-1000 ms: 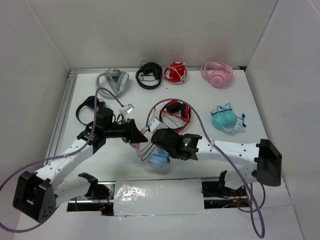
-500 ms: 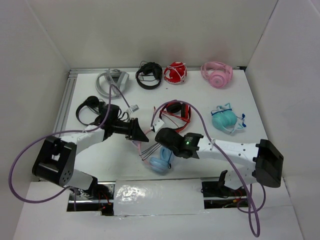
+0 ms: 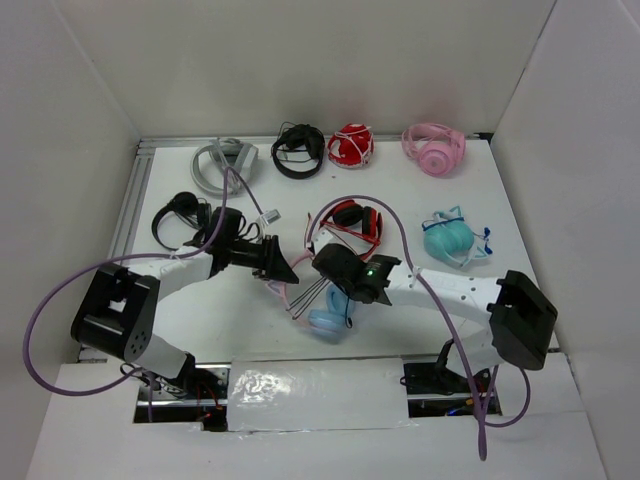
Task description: Wrap the headphones
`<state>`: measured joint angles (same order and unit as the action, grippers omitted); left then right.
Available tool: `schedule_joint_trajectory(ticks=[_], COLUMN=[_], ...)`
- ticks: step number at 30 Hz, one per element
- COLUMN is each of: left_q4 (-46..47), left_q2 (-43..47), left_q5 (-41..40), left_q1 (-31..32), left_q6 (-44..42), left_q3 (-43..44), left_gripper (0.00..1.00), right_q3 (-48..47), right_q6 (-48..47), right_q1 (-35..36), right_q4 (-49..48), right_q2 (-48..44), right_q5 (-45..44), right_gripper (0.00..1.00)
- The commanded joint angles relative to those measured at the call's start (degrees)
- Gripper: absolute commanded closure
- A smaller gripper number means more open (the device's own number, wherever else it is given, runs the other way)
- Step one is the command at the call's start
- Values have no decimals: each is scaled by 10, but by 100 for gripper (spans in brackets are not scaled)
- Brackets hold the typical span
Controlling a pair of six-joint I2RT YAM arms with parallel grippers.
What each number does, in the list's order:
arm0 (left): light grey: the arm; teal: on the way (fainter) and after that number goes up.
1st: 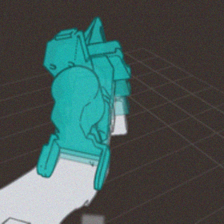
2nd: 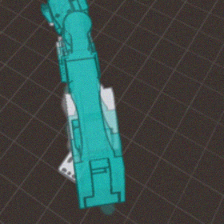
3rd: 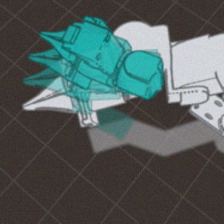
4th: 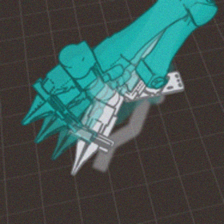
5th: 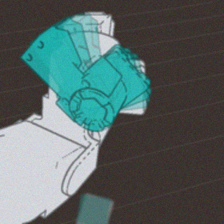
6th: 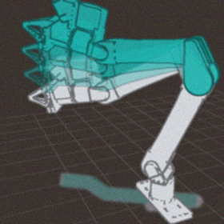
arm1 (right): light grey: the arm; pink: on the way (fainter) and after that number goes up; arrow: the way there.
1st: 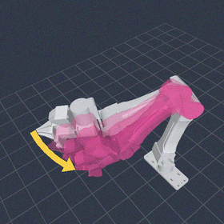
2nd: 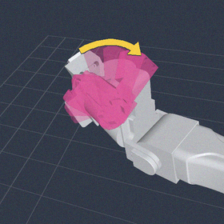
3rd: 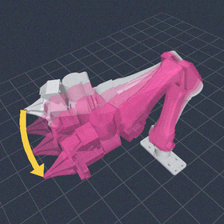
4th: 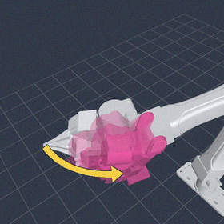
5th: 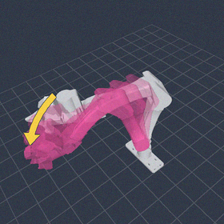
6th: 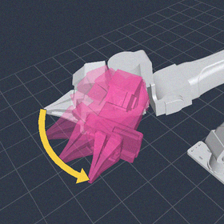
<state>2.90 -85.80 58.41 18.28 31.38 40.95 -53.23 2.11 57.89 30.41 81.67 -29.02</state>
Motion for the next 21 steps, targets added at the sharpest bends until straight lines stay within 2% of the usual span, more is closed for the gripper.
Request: schedule_joint_trajectory(ticks=[1,3,5,7,13,21], left_q4=[42,103,119,138,100,82], left_q2=[2,2,-11,-20,-59,-115], left_q5=[82,135,189,208,184,152], left_q1=[-3,-4,-2,3,81,129], left_q6=[-34,-14,2,14,4,6], left_q3=[-2,-17,-8,3,65,134], left_gripper=[100,100,100,100,100,100], right_q3=[-12,-5,3,8,-6,13], right_q6=[5,6,3,1,27,82], right_q1=[-12,-11,-12,-12,-13,-59], right_q4=[-23,-32,-33,-30,24,61], right_q2=[-22,-48,-77,-97,-121,-142], right_q5=[-39,-47,-54,-54,-100,-104], right_gripper=[100,100,100,100,99,99])
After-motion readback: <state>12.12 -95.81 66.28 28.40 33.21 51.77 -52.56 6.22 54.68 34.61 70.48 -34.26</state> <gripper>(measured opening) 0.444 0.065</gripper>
